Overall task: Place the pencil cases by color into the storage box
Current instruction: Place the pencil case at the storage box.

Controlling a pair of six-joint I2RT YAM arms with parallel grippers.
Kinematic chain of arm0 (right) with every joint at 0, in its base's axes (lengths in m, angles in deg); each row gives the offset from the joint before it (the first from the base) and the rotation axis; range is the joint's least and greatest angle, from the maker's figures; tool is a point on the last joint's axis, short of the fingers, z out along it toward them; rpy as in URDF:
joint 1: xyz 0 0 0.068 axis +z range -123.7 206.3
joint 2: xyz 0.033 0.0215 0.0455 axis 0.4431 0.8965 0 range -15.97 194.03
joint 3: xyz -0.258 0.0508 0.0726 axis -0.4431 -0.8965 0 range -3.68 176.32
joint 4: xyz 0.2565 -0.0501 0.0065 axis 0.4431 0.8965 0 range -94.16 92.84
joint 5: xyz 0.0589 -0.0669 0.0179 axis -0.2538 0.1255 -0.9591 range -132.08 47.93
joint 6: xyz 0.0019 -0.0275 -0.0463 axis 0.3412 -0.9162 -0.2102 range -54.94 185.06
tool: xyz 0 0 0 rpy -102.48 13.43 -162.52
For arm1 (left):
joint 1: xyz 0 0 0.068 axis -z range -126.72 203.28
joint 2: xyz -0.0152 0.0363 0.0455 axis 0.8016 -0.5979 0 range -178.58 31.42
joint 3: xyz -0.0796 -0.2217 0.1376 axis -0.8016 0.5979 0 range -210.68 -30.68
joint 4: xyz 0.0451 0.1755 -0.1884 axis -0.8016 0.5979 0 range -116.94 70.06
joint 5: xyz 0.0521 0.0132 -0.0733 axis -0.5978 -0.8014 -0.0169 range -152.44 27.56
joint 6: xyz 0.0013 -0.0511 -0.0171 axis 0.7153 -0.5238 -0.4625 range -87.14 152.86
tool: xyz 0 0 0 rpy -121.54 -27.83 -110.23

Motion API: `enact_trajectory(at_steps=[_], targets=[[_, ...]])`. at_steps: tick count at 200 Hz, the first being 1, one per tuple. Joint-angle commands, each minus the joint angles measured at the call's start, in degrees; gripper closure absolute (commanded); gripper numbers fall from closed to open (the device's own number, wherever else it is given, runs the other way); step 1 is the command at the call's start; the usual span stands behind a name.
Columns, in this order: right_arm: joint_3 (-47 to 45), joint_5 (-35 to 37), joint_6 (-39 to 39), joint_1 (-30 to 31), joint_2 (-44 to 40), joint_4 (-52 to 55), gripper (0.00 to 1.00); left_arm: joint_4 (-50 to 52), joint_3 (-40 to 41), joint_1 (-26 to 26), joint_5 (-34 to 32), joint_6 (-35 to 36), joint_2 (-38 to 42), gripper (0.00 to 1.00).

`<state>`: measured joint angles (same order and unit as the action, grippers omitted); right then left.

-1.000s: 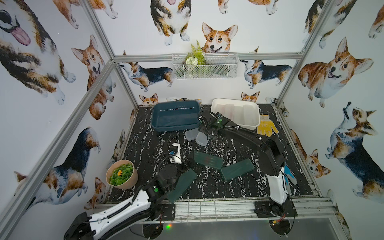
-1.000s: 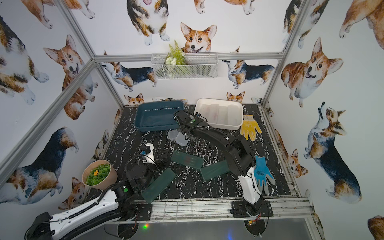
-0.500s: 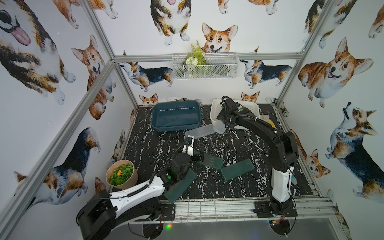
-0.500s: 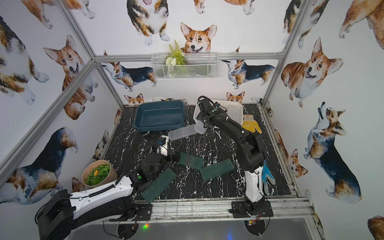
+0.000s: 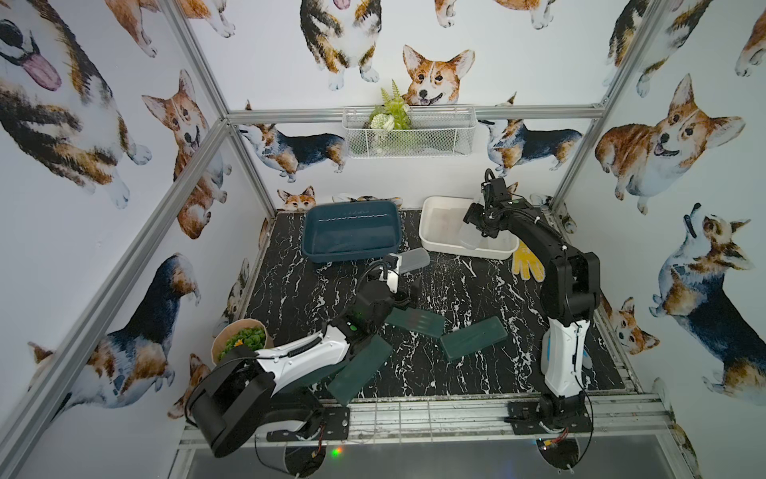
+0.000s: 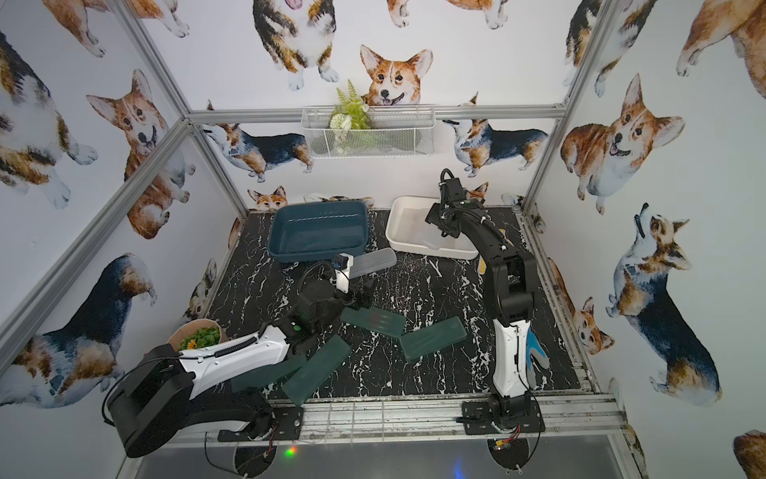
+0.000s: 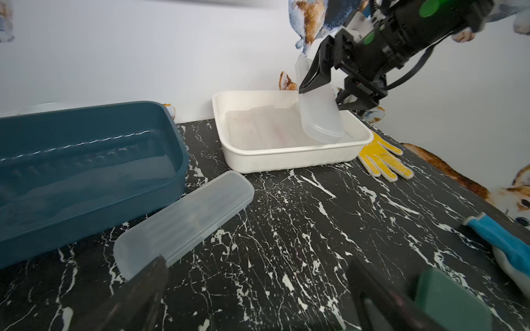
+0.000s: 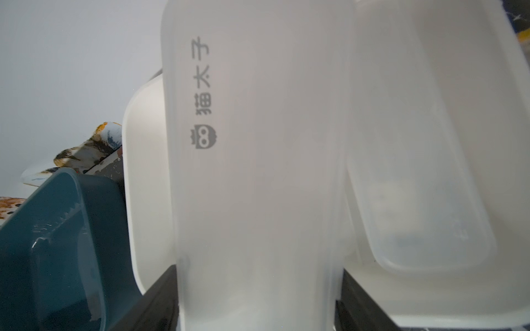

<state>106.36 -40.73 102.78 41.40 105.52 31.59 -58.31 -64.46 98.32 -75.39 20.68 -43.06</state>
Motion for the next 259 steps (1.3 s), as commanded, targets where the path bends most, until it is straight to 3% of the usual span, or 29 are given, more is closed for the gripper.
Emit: enact_trajectory(at_steps=[1, 85, 149, 259], targets=[[2.32, -1.27, -8.45, -0.65, 2.14, -2.62, 0.33, -2.89, -0.76, -0.21, 4.47, 1.37, -1.05, 0.00], [6.78, -6.16, -19.50, -3.37, 6.69, -6.13, 0.32, -2.95, -0.29, -0.21, 12.91, 6.32, -2.03, 0.00], [14.14, -5.27, -22.14, -4.28, 12.14, -2.52, 0.32, -2.79, -0.52, -0.21, 14.41, 6.92, -3.47, 0.00], [17.31, -1.26, -22.51, -4.26, 17.41, 2.29, 0.31, -3.34, -0.50, -0.21, 14.70, 5.62, -5.06, 0.00]])
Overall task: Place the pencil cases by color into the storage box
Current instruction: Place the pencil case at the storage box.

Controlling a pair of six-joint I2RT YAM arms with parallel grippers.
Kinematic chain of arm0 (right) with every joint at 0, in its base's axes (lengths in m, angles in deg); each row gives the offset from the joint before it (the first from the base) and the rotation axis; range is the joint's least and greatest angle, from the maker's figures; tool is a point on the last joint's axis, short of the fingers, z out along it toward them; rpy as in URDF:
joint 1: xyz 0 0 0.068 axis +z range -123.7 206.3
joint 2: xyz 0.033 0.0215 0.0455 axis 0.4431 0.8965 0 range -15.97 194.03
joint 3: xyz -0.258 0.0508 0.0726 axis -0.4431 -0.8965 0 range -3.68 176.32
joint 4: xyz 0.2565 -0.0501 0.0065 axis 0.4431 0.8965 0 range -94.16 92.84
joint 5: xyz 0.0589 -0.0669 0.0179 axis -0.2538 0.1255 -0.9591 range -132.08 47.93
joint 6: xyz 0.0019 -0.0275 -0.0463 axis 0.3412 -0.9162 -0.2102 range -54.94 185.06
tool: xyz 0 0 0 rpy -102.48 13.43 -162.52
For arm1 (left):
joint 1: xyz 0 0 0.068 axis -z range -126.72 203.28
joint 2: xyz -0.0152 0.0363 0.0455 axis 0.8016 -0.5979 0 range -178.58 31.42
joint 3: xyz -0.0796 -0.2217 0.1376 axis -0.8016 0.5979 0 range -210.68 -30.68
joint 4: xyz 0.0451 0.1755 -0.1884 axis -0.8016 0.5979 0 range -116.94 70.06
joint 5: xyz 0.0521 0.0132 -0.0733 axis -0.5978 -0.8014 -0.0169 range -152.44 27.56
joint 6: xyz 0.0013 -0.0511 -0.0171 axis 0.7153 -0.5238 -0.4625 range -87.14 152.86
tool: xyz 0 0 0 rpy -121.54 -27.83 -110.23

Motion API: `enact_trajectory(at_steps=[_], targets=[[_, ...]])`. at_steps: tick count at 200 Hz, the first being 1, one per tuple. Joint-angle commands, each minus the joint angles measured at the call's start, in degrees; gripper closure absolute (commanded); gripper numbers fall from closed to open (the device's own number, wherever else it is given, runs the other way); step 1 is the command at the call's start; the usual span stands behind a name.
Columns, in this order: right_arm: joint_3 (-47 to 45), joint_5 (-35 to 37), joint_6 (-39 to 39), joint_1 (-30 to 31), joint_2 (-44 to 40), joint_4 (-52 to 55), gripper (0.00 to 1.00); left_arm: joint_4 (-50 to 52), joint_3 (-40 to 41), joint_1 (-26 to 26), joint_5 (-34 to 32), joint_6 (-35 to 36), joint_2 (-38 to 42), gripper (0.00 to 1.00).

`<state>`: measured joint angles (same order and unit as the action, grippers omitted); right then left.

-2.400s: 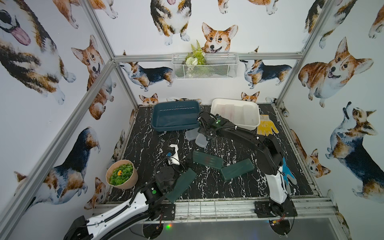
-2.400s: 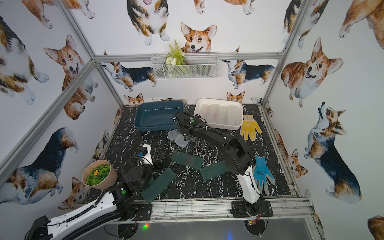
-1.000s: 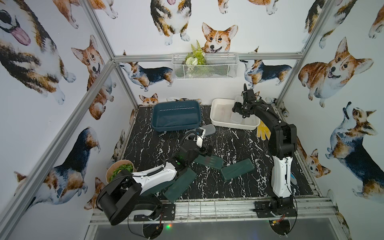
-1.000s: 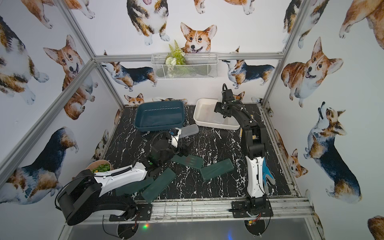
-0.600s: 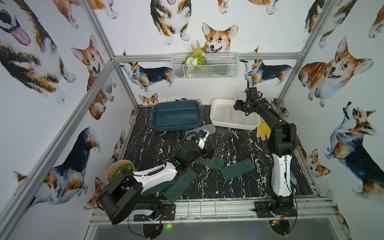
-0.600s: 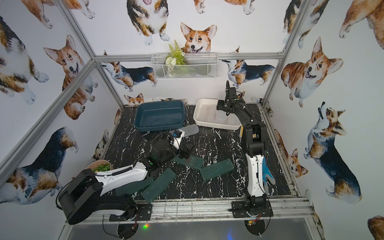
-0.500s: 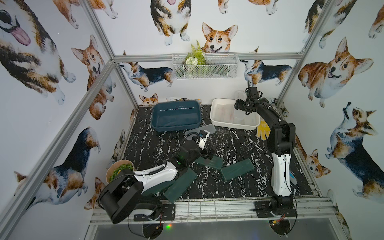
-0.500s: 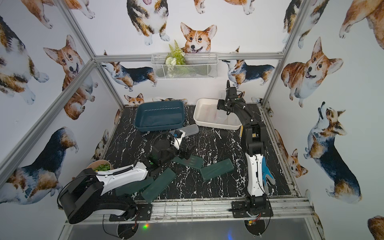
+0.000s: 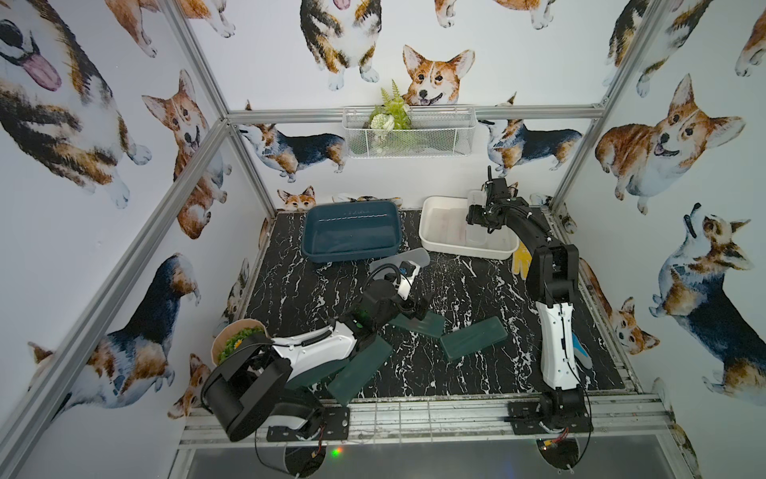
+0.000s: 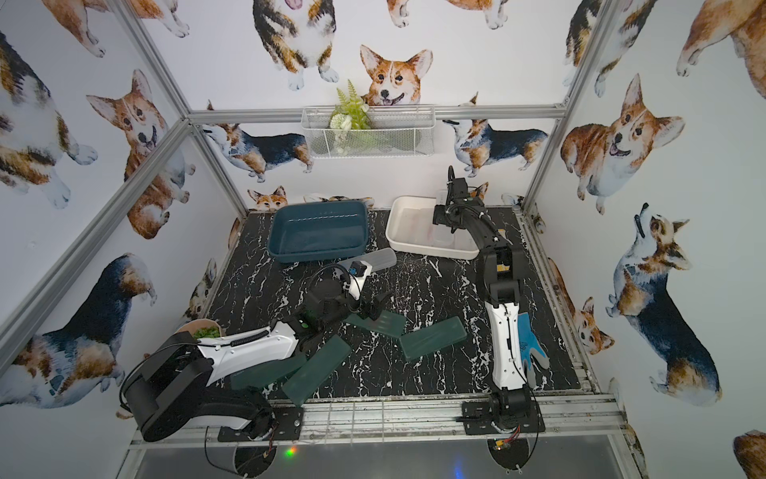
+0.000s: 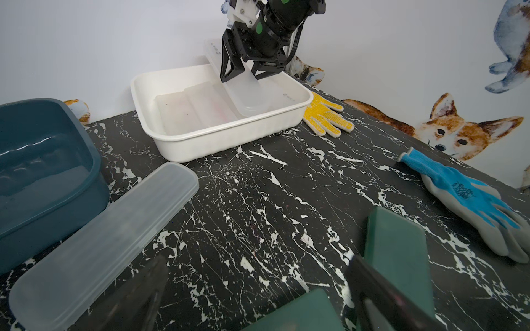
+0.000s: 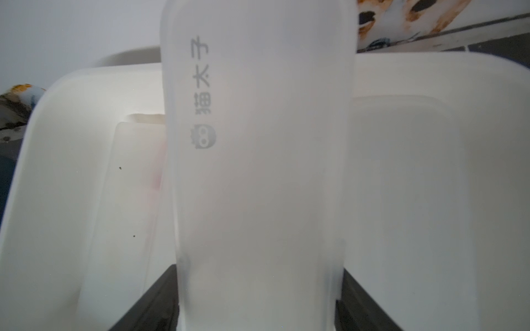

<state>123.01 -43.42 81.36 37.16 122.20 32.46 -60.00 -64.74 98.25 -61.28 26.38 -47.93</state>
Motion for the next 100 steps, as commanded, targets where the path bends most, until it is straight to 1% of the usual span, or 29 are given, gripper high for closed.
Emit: enact_trajectory(at_steps=[1, 47, 100], targets=[[0.70, 1.43, -1.09, 0.01, 0.76, 1.47, 0.31, -1.66, -0.21, -0.15, 0.59, -0.10, -0.23, 0.00], [2.50, 3.09, -1.66, 0.09, 2.84, 3.58, 0.31, -1.81, -0.04, -0.15, 0.37, -0.37, -0.15, 0.00], [4.30, 3.43, -1.57, 0.06, 4.52, 4.84, 0.29, -1.92, -0.13, -0.15, 0.28, -0.64, -0.54, 0.00]])
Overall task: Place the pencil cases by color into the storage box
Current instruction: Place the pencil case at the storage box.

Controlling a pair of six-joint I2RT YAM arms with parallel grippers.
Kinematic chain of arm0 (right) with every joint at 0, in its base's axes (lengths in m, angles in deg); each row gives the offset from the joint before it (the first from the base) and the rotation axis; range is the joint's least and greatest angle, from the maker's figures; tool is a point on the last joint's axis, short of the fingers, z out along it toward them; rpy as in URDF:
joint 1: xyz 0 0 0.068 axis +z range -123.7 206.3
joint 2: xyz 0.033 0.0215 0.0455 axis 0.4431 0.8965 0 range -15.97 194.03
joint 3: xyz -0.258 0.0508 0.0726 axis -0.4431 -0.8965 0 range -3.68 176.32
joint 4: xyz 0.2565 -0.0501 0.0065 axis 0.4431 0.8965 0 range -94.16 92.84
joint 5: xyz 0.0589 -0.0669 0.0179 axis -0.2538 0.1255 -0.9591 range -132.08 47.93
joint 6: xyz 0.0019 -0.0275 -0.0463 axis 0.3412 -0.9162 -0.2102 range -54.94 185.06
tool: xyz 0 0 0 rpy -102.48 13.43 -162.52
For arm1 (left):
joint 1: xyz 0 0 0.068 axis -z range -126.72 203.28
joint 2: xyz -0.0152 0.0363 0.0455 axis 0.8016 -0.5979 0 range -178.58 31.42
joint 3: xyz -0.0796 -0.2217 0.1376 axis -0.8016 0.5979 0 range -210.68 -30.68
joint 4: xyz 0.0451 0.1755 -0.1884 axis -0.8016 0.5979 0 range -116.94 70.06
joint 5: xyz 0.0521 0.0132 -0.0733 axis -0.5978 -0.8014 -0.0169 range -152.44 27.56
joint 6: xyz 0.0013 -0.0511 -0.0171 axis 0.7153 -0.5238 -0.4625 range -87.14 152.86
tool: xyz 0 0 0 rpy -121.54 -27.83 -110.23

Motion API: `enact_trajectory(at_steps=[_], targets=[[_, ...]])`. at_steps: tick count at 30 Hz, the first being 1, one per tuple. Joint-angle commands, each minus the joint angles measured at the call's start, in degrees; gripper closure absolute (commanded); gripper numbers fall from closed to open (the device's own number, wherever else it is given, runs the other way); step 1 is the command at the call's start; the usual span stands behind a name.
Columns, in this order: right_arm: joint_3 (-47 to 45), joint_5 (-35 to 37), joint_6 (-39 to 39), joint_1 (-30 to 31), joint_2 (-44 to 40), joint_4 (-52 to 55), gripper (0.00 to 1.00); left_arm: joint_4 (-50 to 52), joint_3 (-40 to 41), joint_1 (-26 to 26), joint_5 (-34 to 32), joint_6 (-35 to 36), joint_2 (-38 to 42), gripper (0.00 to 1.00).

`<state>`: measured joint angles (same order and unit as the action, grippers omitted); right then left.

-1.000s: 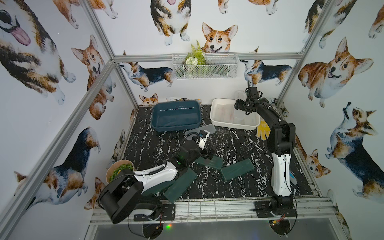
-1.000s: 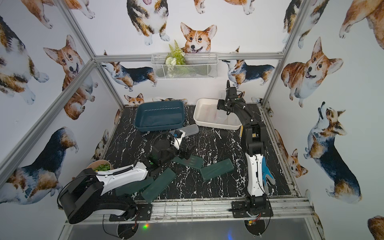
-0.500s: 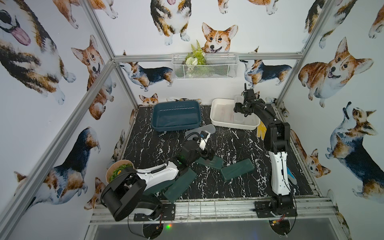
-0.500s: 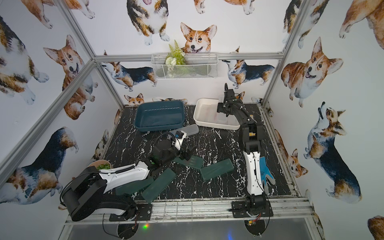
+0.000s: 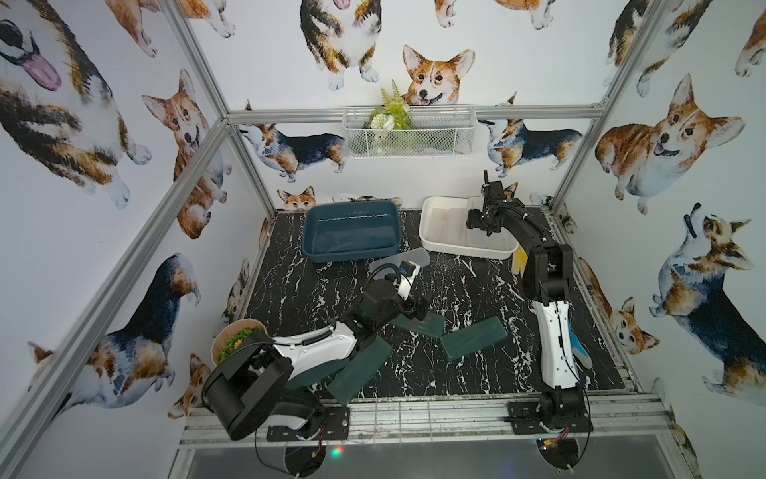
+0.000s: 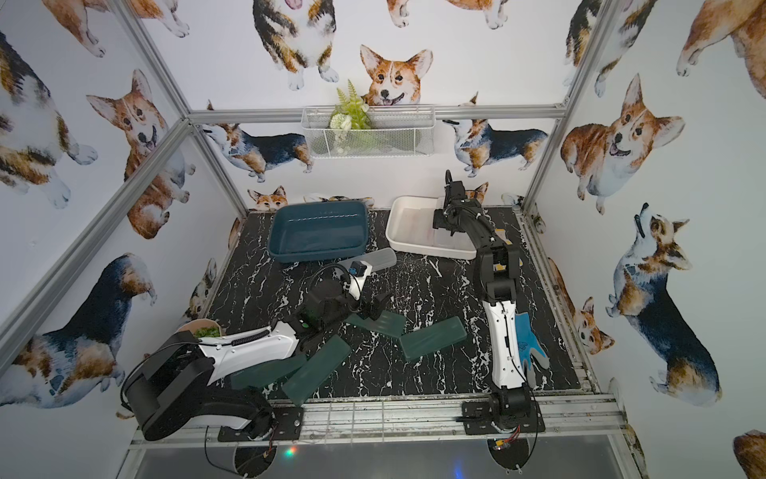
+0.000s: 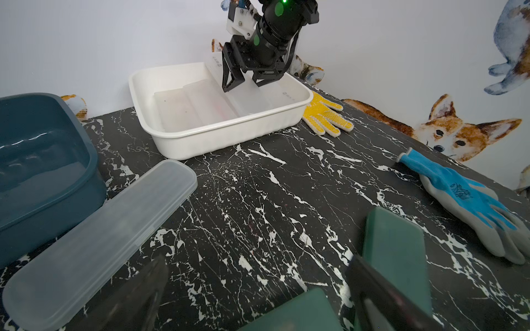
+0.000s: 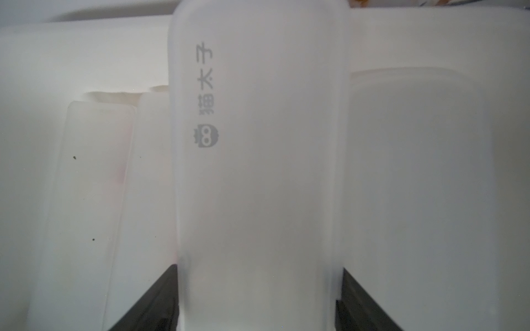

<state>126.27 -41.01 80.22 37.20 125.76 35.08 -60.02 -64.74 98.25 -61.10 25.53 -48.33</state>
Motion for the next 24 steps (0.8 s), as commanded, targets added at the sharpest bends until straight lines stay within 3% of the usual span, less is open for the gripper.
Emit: enact_trajectory(at_steps=[1, 17, 24], targets=[[1.04, 1.03, -0.43, 0.02, 0.95, 2.22, 0.29, -1.90, -0.13, -0.15, 0.08, 0.21, -0.15, 0.00], [4.91, 2.18, -2.49, 0.54, 0.58, 4.43, 0.07, 3.34, -2.77, -0.15, -6.51, -3.34, 0.28, 0.00], [1.69, 1.55, -2.48, 0.56, -5.87, 1.46, 0.00, 11.40, -7.86, -0.16, -9.15, -0.64, 1.67, 0.00]])
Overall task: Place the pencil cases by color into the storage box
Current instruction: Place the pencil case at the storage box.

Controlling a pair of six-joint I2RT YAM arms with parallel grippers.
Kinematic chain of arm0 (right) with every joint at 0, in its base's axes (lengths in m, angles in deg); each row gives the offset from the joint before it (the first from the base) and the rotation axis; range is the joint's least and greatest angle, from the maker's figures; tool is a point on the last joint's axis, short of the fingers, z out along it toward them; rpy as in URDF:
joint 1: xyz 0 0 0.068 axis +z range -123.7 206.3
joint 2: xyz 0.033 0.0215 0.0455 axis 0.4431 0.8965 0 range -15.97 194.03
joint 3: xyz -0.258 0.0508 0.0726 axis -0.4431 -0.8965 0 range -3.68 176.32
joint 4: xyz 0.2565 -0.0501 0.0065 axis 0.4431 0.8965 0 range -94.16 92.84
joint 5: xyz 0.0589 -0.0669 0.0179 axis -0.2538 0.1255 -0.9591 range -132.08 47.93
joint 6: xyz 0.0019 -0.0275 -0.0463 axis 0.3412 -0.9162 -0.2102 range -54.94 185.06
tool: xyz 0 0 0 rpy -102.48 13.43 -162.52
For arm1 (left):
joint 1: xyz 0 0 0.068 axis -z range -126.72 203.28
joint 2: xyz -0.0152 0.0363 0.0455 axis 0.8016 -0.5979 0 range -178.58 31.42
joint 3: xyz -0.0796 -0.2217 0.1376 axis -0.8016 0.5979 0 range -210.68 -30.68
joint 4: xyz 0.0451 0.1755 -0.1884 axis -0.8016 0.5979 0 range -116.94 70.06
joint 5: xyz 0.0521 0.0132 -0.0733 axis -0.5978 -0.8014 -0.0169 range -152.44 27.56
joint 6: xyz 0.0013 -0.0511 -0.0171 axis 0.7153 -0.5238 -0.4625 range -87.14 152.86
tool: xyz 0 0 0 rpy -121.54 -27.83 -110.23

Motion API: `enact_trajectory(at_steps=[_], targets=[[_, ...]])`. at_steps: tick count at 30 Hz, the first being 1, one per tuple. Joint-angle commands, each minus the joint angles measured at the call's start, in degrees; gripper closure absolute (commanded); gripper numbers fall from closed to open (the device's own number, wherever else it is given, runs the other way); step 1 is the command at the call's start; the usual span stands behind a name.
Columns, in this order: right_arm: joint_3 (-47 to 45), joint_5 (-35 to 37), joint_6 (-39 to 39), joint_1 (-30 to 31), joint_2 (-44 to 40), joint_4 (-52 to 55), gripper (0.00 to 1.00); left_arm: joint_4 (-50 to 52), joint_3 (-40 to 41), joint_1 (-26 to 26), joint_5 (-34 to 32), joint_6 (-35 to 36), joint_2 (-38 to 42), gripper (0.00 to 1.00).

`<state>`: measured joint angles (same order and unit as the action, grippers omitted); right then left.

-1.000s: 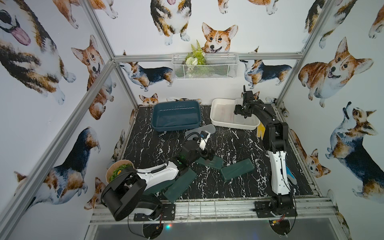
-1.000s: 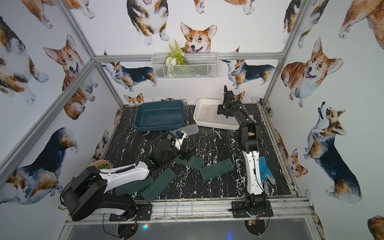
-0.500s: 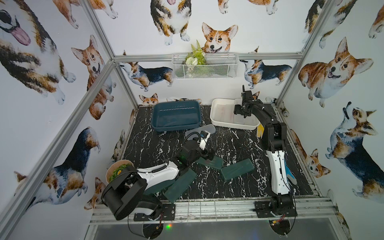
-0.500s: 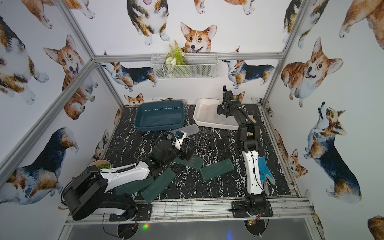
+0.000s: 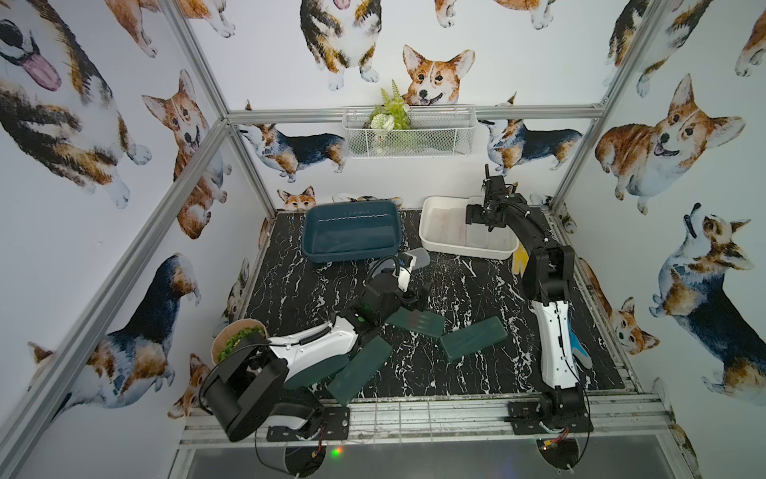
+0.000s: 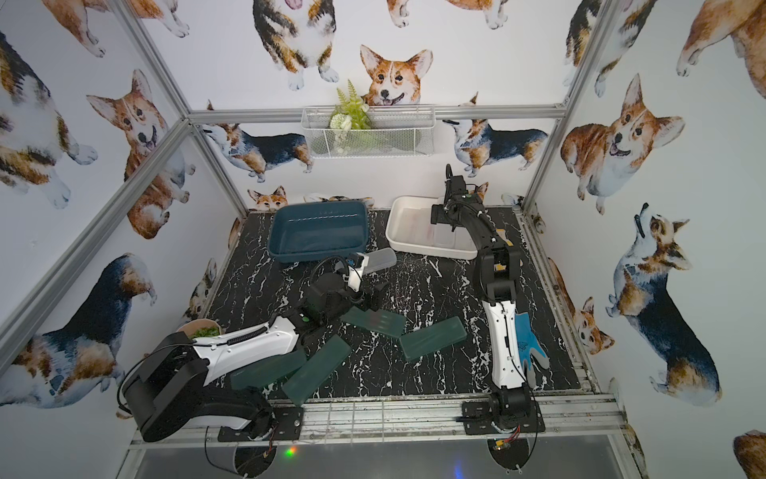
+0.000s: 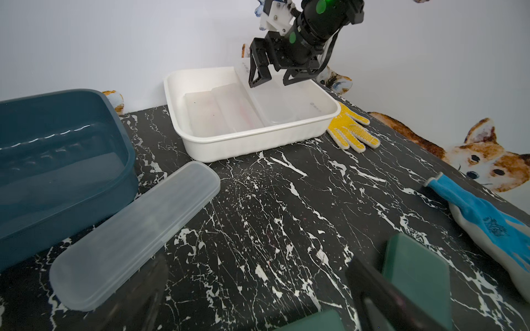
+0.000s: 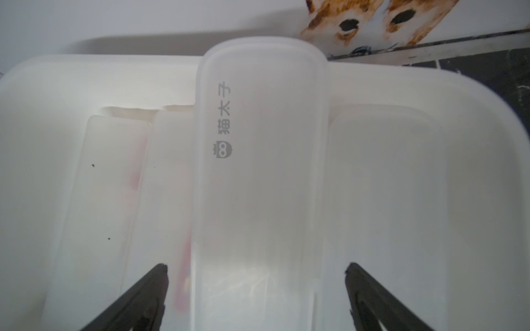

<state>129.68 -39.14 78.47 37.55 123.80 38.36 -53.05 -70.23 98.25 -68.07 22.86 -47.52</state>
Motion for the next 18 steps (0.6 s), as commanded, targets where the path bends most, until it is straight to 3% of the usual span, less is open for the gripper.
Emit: enact_trajectory(at_steps=[1, 4, 10, 18], targets=[[-2.84, -0.40, -0.79, 0.18, -5.21, -2.52, 0.00, 5.63, -3.21, -0.15, -2.42, 2.62, 1.18, 0.00], [-4.89, -0.70, -1.00, 0.18, -7.51, -3.86, 0.01, 7.87, -4.70, -0.15, -3.41, 3.66, 2.73, 0.00], [-2.69, -1.44, -1.01, -0.08, -4.13, -3.45, 0.13, 8.78, -5.45, -0.15, -4.04, 4.20, 3.02, 0.00], [1.35, -0.10, -1.51, -0.08, 2.15, -1.83, 0.12, 8.46, -5.39, -0.23, -3.87, 3.96, 1.01, 0.00]])
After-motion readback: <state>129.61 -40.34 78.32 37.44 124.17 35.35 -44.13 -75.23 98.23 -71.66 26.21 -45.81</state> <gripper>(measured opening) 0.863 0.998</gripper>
